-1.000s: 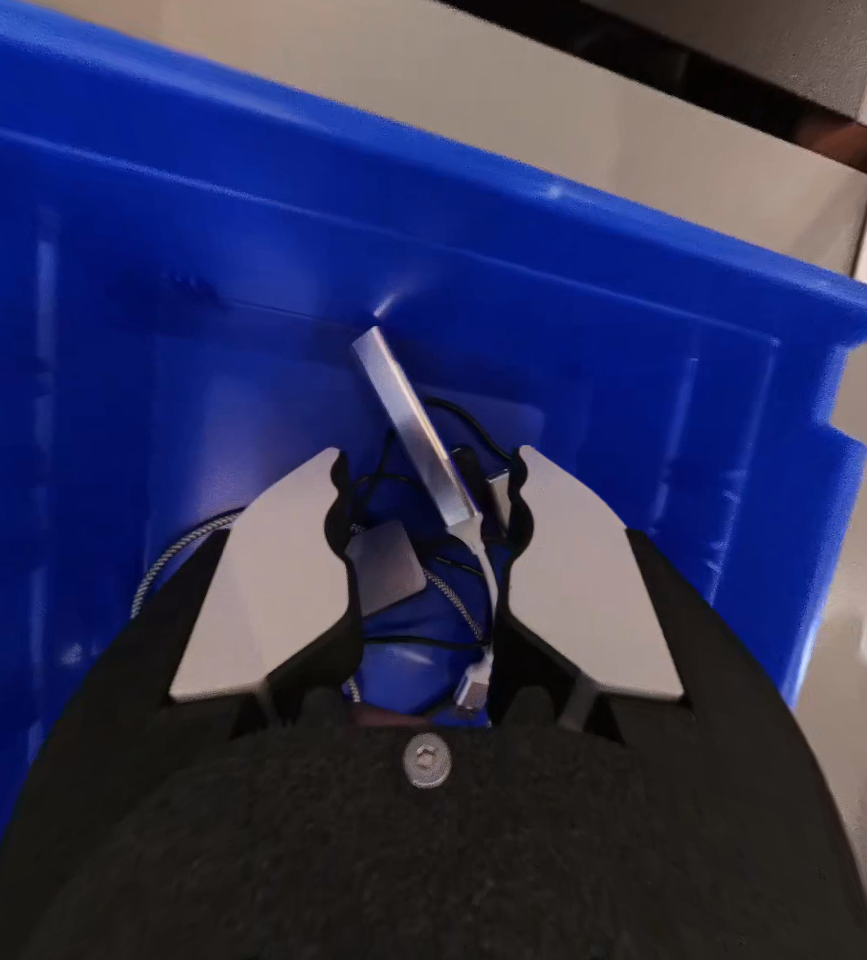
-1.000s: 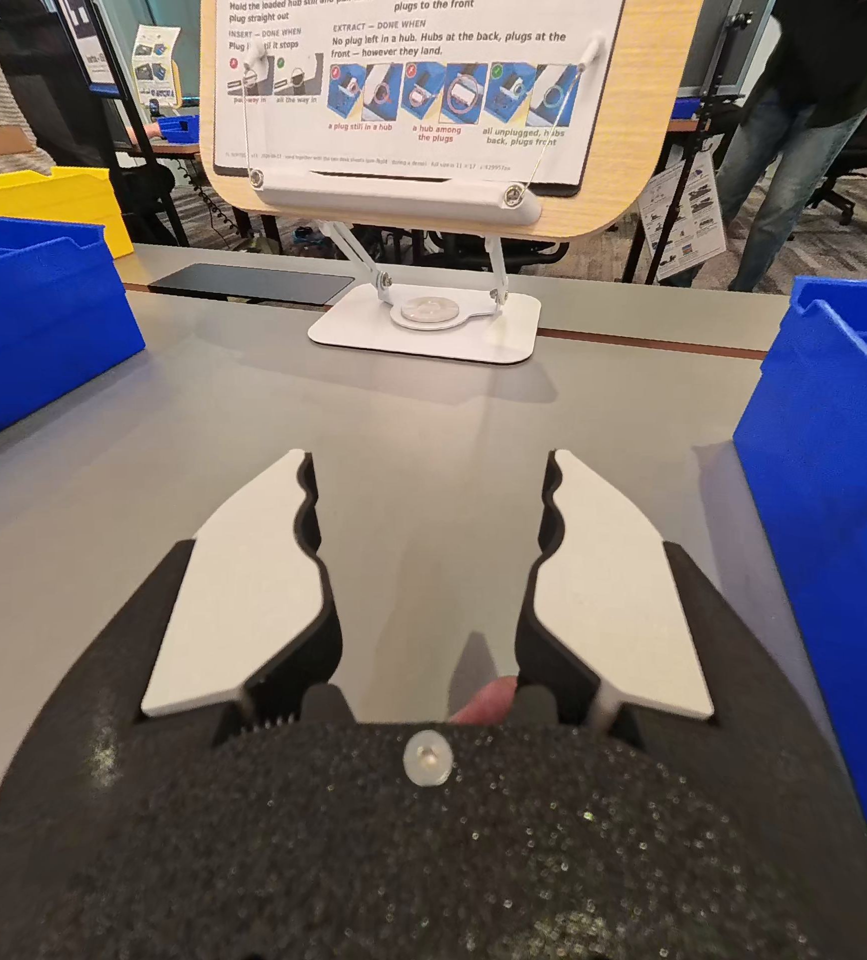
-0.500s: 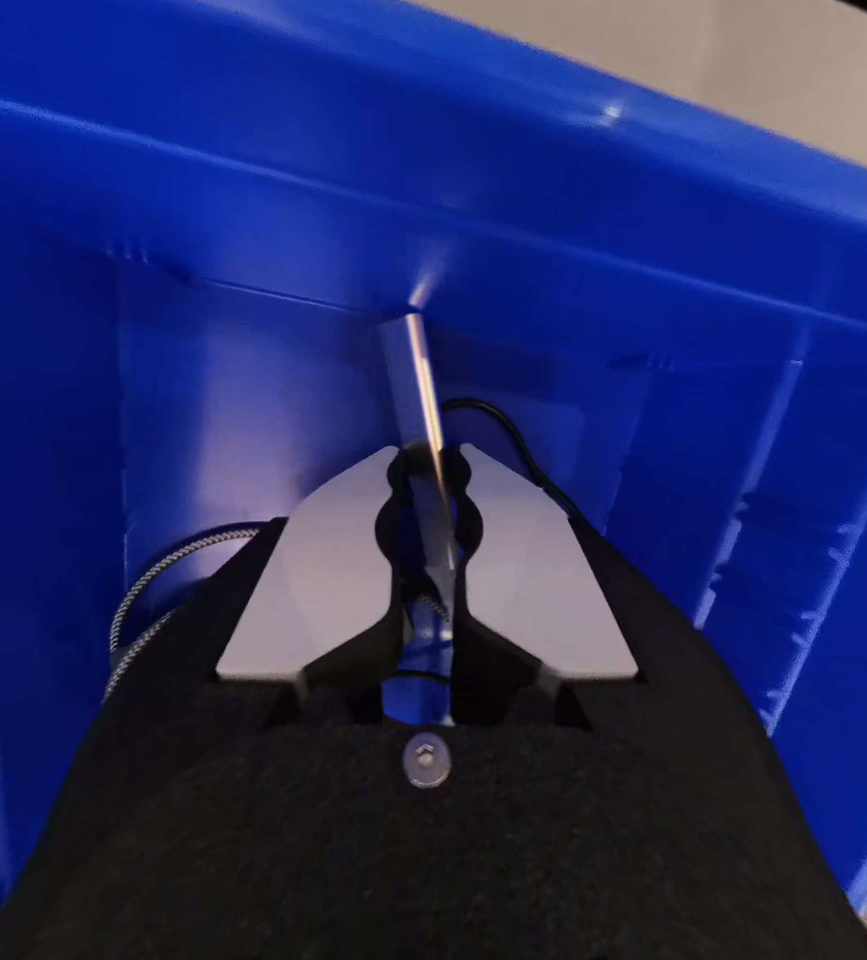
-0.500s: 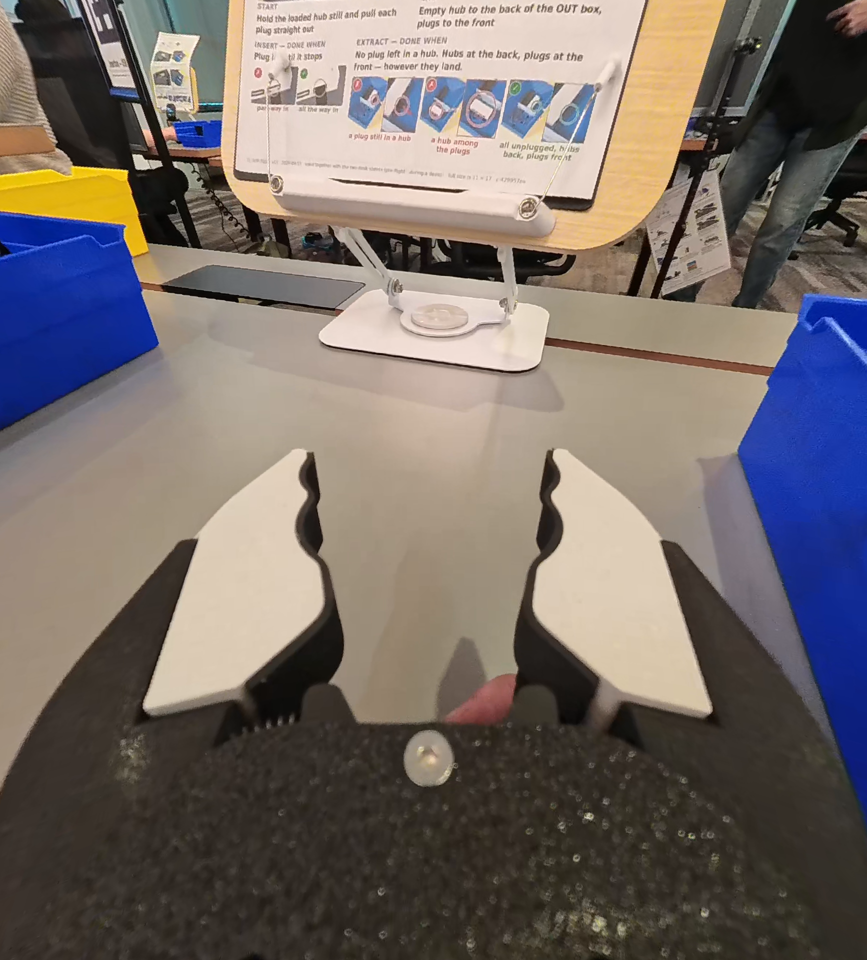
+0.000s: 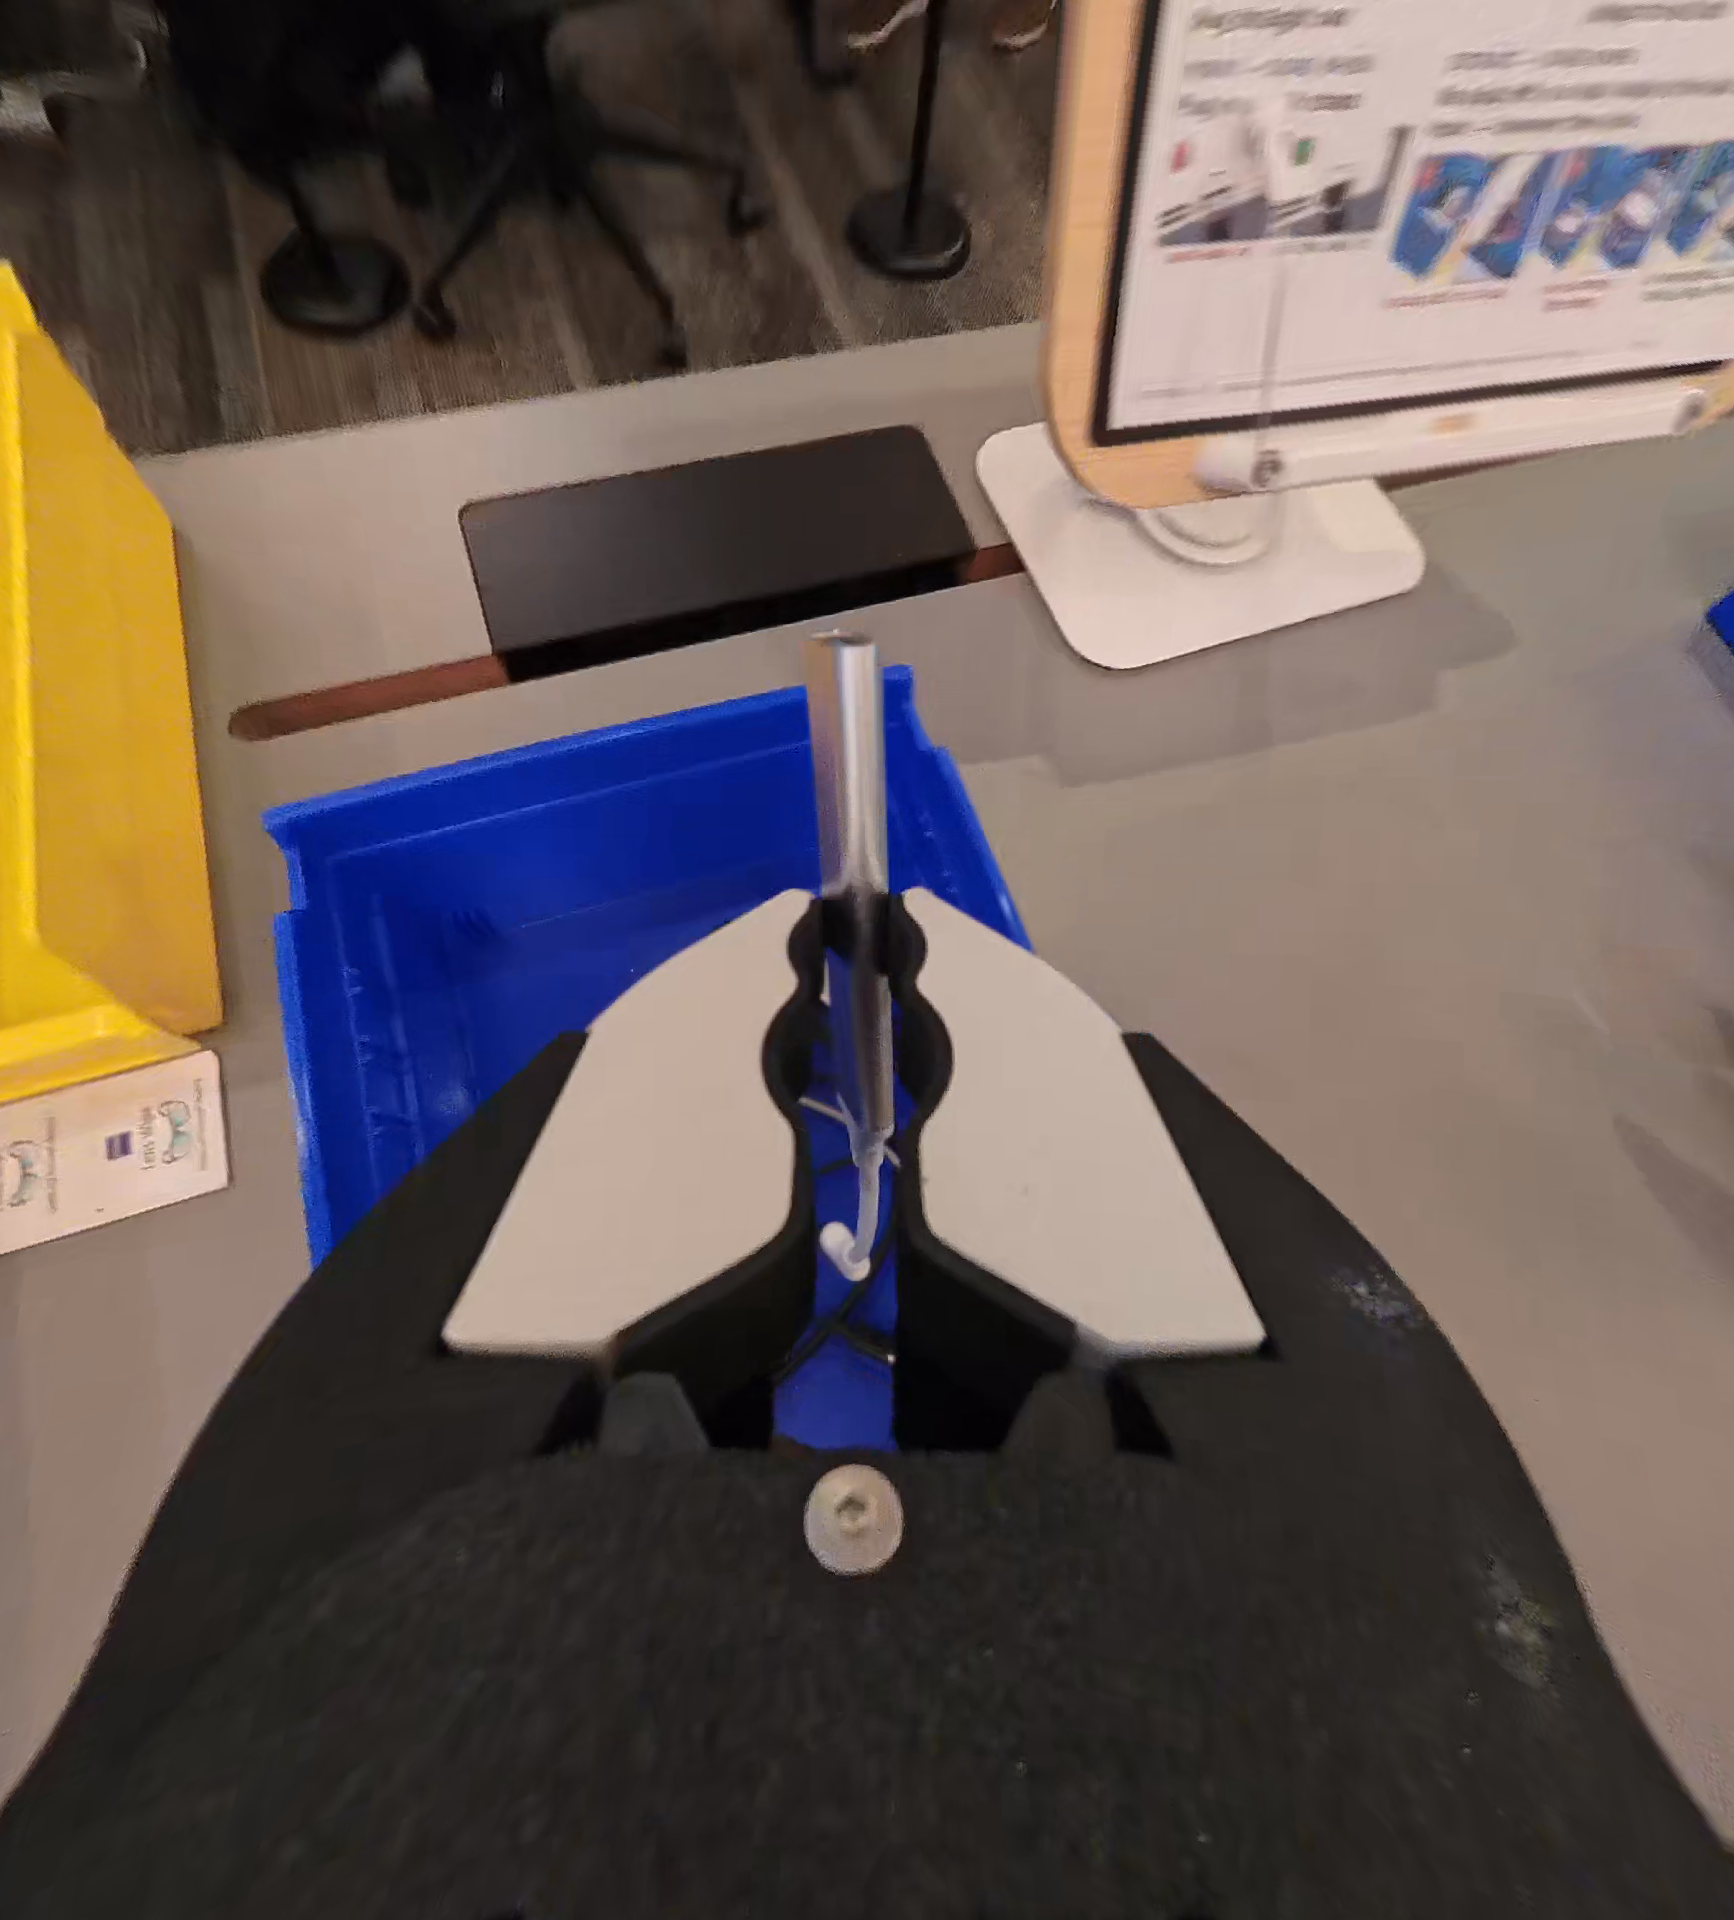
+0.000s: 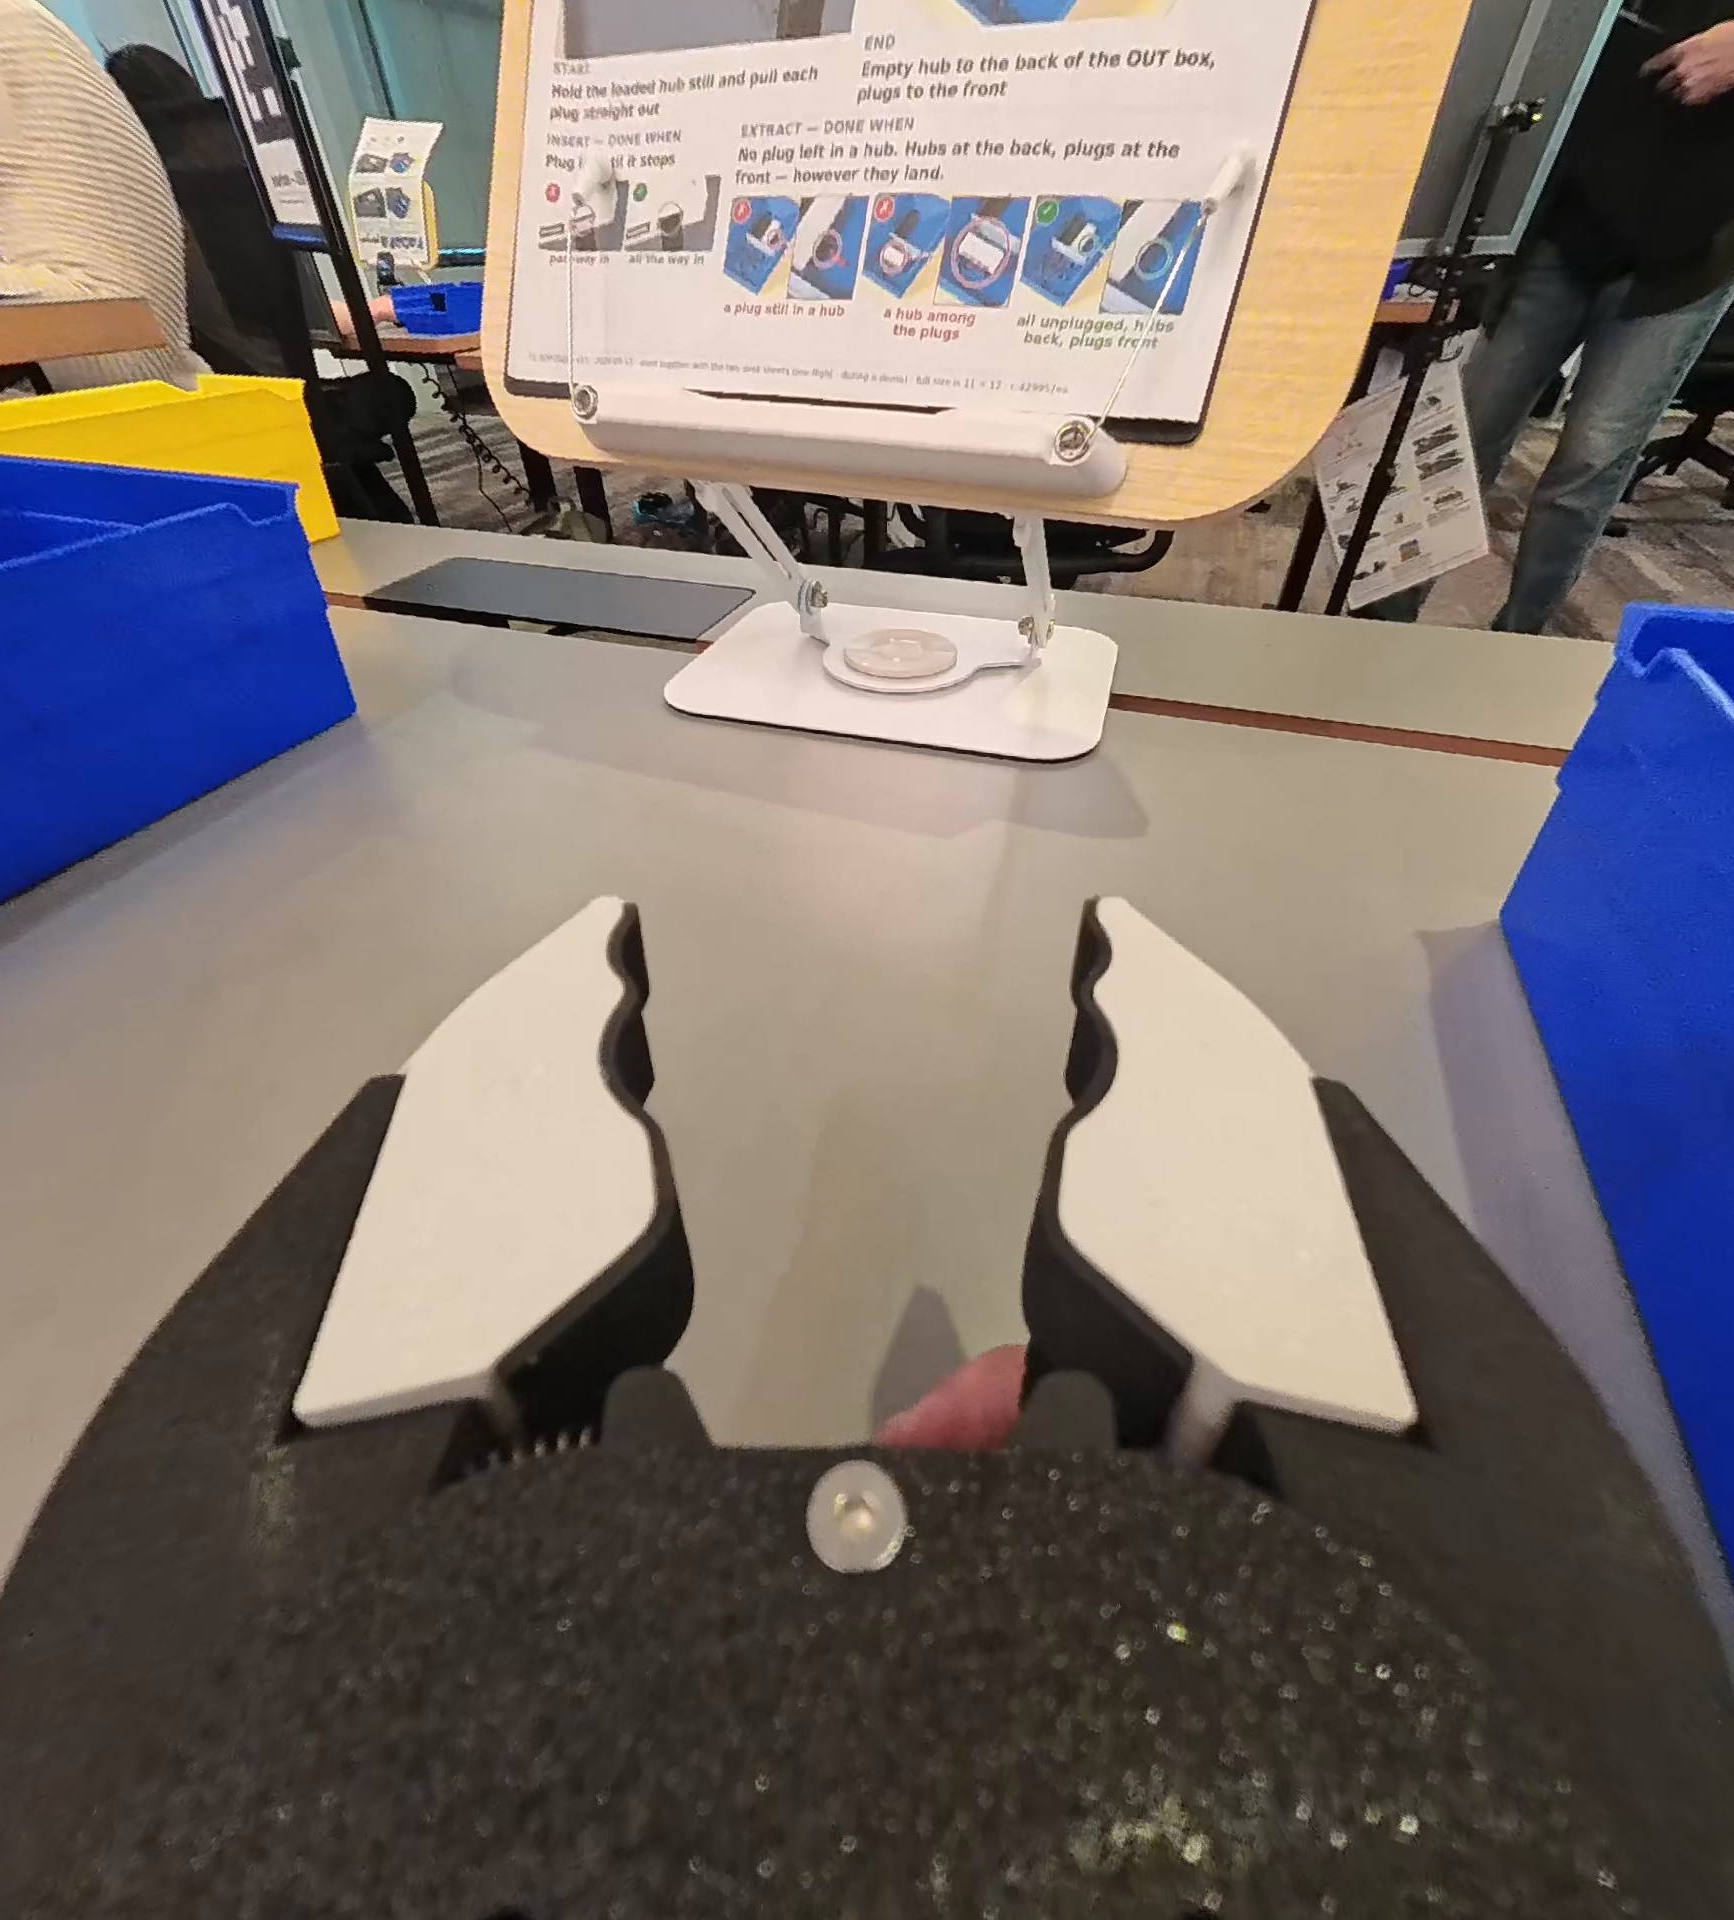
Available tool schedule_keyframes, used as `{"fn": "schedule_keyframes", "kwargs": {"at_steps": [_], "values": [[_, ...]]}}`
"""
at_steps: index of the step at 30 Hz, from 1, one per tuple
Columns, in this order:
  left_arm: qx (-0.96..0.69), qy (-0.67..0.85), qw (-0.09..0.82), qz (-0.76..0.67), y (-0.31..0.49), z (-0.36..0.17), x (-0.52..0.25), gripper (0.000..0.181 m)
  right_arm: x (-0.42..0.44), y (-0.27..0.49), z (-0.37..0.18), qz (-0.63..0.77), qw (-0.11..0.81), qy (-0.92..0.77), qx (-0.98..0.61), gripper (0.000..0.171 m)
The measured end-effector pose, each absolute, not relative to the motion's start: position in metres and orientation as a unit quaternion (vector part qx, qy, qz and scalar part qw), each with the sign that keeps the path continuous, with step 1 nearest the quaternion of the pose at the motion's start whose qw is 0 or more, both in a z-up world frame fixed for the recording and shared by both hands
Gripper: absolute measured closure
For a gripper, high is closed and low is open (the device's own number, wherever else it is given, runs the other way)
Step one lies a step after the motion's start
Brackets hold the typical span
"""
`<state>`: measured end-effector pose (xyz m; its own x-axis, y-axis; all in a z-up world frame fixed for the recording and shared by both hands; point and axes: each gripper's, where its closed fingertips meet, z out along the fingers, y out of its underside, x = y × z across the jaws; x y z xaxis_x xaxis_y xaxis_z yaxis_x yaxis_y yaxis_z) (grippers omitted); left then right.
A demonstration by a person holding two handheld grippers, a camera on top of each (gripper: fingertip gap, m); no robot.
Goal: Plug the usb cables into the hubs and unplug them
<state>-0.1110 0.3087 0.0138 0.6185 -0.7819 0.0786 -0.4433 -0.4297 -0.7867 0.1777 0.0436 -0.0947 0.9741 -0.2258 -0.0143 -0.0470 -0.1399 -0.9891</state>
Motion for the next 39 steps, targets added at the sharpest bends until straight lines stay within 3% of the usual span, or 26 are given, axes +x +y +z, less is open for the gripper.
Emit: {"fn": "schedule_keyframes", "kwargs": {"at_steps": [5,10,15,21,26,31,39], "values": [[-0.750,0.476,0.387,-0.249,0.241,0.032,-0.083,0.174,0.176,0.044,-0.093,-0.075,0.653,0.081,-0.749,0.093],[-0.665,0.626,0.345,-0.217,0.168,0.028,-0.005,0.174,0.181,0.039,-0.084,-0.080,0.669,0.082,-0.734,0.094],[-0.570,0.784,0.215,-0.119,0.111,-0.042,0.071,0.174,0.187,0.033,-0.074,-0.085,0.686,0.078,-0.718,0.095],[-0.510,0.856,0.061,-0.060,0.110,-0.127,0.116,0.174,0.190,0.028,-0.071,-0.099,0.690,0.074,-0.713,0.096],[-0.467,0.879,-0.034,-0.086,0.098,-0.157,0.128,0.174,0.193,0.027,-0.073,-0.097,0.686,0.078,-0.716,0.096],[-0.440,0.889,-0.066,-0.108,0.090,-0.175,0.138,0.174,0.194,0.029,-0.078,-0.094,0.678,0.080,-0.724,0.096],[-0.447,0.885,-0.019,-0.130,0.093,-0.156,0.138,0.135,0.194,0.031,-0.082,-0.079,0.672,0.085,-0.731,0.095]]}}
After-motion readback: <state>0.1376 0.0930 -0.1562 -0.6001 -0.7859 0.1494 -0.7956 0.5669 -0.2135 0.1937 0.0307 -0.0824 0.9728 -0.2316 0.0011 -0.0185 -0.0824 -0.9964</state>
